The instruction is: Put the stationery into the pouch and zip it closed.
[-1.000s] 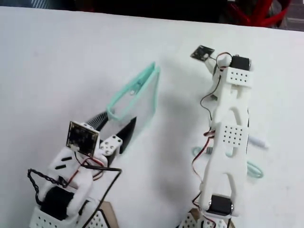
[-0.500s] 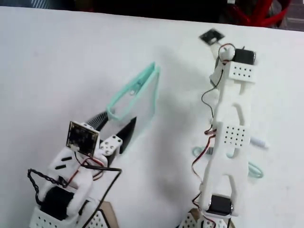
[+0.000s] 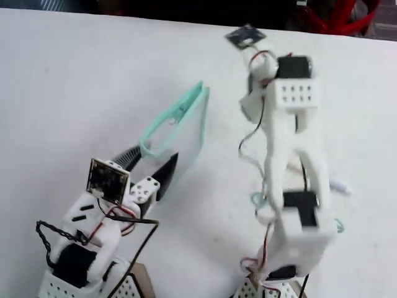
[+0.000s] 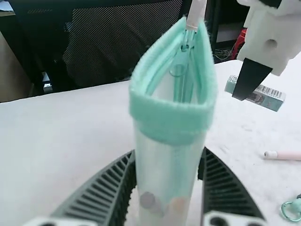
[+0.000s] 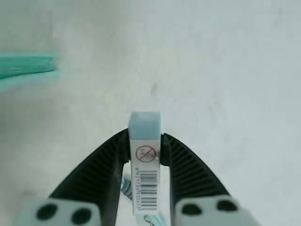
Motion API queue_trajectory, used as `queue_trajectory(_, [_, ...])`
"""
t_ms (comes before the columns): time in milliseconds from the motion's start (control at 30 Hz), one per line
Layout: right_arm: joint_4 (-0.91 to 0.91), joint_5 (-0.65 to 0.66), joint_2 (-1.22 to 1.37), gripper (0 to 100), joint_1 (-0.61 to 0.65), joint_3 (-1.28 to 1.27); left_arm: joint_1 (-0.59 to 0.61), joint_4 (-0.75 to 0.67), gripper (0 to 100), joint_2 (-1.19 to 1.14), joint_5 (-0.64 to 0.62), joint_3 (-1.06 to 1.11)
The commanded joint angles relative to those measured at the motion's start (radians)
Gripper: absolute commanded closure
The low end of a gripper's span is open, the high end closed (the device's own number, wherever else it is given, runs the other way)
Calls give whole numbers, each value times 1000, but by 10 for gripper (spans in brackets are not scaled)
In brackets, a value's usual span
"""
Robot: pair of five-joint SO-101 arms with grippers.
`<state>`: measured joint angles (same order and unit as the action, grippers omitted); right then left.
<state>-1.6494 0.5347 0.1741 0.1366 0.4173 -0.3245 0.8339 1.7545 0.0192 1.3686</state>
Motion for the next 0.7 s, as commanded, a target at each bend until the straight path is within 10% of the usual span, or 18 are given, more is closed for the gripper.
queue_trajectory(0, [176,-91,-271,981,30,-245,-4,-23,785,10,12,-3])
queue_trajectory(433, [1093,-462,-469,981,113,-1142,-4,-26,785,10,12,-3])
queue_trajectory(667, [1167,-466,-530,981,94,-1224,-4,-26,785,10,12,-3])
